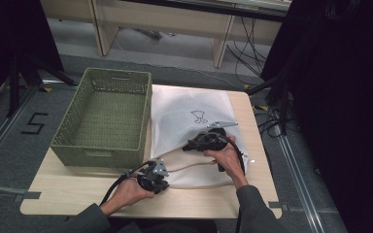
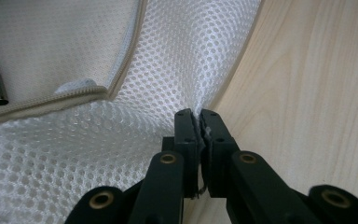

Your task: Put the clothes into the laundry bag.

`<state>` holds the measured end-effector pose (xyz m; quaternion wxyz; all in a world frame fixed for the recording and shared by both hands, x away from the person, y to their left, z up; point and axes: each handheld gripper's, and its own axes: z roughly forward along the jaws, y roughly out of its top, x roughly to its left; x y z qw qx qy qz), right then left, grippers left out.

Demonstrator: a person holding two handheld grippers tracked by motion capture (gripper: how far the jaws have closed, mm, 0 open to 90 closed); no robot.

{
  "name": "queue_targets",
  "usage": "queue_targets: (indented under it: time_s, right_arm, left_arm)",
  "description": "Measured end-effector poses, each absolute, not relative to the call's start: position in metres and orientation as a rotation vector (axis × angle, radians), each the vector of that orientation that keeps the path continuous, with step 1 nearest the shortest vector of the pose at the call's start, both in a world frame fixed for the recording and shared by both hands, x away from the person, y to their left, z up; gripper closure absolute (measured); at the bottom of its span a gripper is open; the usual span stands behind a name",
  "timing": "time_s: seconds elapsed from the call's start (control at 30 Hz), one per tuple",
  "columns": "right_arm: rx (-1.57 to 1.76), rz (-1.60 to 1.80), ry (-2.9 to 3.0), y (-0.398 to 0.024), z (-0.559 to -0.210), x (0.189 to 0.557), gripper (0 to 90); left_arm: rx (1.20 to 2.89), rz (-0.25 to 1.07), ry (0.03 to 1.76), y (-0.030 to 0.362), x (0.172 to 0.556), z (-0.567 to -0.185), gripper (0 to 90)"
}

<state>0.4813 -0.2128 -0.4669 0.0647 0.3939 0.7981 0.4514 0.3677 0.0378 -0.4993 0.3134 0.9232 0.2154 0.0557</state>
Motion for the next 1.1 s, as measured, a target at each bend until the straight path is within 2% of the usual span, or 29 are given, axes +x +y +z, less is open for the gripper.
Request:
queue_targets:
  time_s: [0.23,0.33,0.37,0.4,0.43,0.47,0.5,0.53,0.7,0.83,1.1]
  right_arm:
    - [1.223,1.427,2.352,-0.208,-0.462,0.486,50.5]
    - [1.231,1.429,2.325,-0.204,-0.46,0.487,55.0]
    - [1.261,1.448,2.323,-0.202,-0.46,0.488,58.3]
    - [1.278,1.482,2.307,-0.2,-0.459,0.488,71.6]
    - [1.278,1.487,2.3,-0.2,-0.459,0.488,77.7]
    - [1.278,1.487,2.3,-0.2,-0.459,0.488,77.7]
    - [1.268,1.483,2.281,-0.199,-0.459,0.488,84.4]
    - [1.262,1.46,2.288,-0.197,-0.457,0.487,87.3]
    - [1.242,1.38,2.309,-0.196,-0.449,0.478,87.8]
    - [1.289,1.369,2.369,-0.2,-0.432,0.449,88.1]
    - [1.306,1.143,2.495,-0.2,-0.473,0.443,88.5]
  left_arm:
    - [2.436,0.15,0.565,0.038,0.367,-0.499,85.9]
    - [2.435,0.151,0.565,0.038,0.367,-0.499,85.9]
    - [2.435,0.154,0.562,0.038,0.367,-0.499,85.9]
    - [2.435,0.15,0.565,0.038,0.367,-0.499,85.9]
    - [2.435,0.15,0.565,0.038,0.367,-0.499,85.9]
    - [2.434,0.15,0.566,0.038,0.367,-0.499,85.9]
    - [2.435,0.151,0.565,0.038,0.367,-0.499,85.9]
    - [2.433,0.148,0.573,0.038,0.367,-0.499,85.8]
    - [2.425,0.165,0.575,0.036,0.366,-0.5,85.9]
    - [2.433,0.174,0.566,0.037,0.366,-0.5,85.9]
    - [2.411,0.173,0.59,0.035,0.364,-0.5,85.9]
